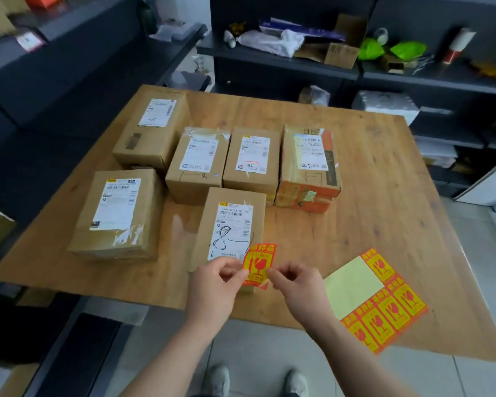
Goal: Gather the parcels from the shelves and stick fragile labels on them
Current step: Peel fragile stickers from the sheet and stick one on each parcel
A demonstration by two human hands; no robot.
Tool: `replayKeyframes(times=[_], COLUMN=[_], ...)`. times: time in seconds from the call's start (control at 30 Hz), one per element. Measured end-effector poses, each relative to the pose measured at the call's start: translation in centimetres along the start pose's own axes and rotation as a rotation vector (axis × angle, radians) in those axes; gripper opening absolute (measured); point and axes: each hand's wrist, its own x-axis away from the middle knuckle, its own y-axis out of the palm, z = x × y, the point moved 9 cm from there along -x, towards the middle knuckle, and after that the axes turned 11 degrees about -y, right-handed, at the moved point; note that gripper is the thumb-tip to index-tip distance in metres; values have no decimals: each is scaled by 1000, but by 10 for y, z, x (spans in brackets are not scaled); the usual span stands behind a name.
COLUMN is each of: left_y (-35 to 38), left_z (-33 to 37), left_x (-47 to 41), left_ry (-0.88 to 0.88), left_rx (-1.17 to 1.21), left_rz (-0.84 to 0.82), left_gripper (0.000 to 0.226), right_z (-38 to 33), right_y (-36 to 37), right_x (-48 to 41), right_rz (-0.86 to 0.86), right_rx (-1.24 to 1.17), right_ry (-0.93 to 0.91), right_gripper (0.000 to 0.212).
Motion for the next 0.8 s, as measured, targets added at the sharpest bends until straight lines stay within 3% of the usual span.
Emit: replayKeyframes(times=[0.07, 0.33, 0.8], left_y=[-5, -11, -1], left_z=[-6, -5, -3], left_x=[-8, -33, -44], left_ry=[-12, 29, 87], left_rx=[-25, -224, -438], left_rz=[-31, -105, -143], left_gripper=[23, 19, 27], right_z=[1, -2, 0], right_y=[9, 30, 33], right_x=[3, -7, -15], right_rz=[33, 72, -24], right_rx=[-4, 59, 233], right_ry=[29, 106, 140], right_gripper=[16, 18, 21])
